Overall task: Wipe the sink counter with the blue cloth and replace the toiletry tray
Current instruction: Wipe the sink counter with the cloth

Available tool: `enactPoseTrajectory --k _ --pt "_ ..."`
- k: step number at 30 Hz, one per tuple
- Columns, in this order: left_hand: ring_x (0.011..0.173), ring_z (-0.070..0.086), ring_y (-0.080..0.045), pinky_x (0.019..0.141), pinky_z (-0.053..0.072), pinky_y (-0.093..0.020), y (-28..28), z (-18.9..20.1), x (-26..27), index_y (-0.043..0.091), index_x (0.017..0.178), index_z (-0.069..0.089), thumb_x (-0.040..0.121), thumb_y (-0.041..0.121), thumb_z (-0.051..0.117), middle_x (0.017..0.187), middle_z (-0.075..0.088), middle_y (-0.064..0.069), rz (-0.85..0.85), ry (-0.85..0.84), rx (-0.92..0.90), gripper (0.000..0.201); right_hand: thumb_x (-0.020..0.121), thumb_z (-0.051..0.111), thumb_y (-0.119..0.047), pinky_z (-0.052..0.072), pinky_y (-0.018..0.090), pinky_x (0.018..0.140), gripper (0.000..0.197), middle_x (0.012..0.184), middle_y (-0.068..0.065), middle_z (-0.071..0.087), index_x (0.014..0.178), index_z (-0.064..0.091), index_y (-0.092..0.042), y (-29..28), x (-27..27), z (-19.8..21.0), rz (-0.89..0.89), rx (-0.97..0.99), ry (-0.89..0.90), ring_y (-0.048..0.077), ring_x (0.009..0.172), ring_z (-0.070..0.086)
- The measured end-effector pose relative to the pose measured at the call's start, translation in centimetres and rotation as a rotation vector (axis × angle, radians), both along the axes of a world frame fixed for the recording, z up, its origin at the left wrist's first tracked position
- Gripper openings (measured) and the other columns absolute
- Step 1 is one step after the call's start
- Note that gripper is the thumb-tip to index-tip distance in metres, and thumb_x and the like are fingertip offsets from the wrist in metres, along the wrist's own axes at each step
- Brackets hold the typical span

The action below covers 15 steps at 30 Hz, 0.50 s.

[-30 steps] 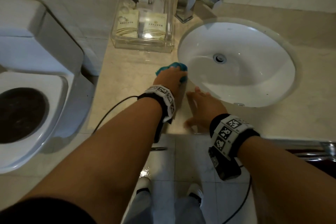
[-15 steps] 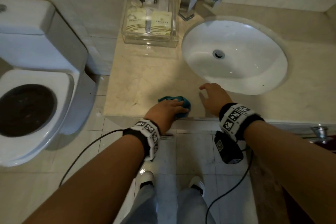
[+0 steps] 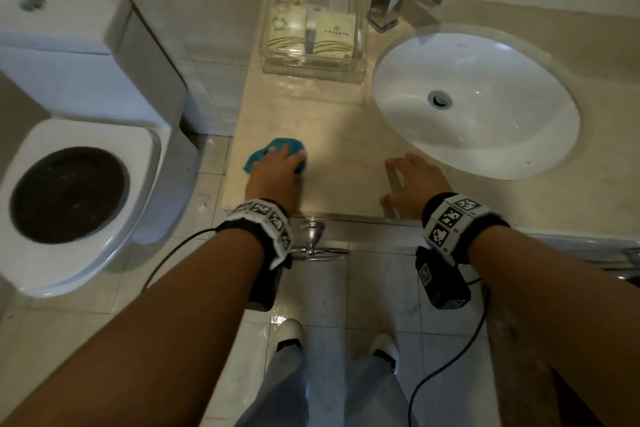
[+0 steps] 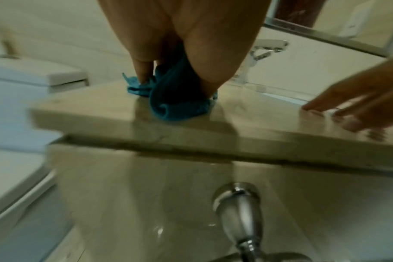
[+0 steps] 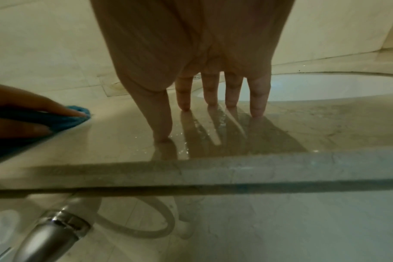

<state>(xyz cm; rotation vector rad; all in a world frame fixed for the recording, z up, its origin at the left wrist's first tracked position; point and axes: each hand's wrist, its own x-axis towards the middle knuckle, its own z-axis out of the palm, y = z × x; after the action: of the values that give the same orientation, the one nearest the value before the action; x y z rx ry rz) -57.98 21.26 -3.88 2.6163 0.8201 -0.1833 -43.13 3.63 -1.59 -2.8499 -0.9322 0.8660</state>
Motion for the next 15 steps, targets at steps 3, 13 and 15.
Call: enactPoseTrajectory --k 3,13,15 --pt "0.142 0.023 -0.029 0.115 0.022 -0.046 -2.6 -0.2 2.6 0.024 0.144 0.038 0.098 0.012 0.039 0.153 0.03 -0.008 -0.167 0.019 0.003 0.047 0.077 0.068 -0.039 0.029 0.041 0.11 0.074 0.15 0.011 0.025 0.14 0.032 -0.021 0.2 -0.1 0.2 0.051 -0.011 -0.047 0.033 0.135 0.03" --pt "0.138 0.032 -0.026 0.11 0.031 -0.04 -9.6 1.3 3.1 0.024 0.144 0.037 0.089 -0.004 0.05 0.149 0.034 -0.004 -0.559 0.154 -0.049 0.064 0.092 0.053 -0.023 0.018 0.032 0.115 0.061 0.156 0.008 0.019 0.146 0.025 -0.017 -2.9 0.1 1.1 0.081 0.065 0.097 0.021 0.144 0.017" --pt "0.129 0.045 -0.027 0.104 0.039 -0.04 -8.9 2.3 2.6 0.026 0.14 0.044 0.091 0.002 0.051 0.142 0.045 -0.004 -0.494 0.16 -0.072 0.054 0.093 0.049 -0.026 0.02 0.031 0.114 0.054 0.152 0.007 0.029 0.143 0.031 -0.017 -2.9 -0.3 2.0 0.072 0.115 0.087 0.022 0.141 0.025"
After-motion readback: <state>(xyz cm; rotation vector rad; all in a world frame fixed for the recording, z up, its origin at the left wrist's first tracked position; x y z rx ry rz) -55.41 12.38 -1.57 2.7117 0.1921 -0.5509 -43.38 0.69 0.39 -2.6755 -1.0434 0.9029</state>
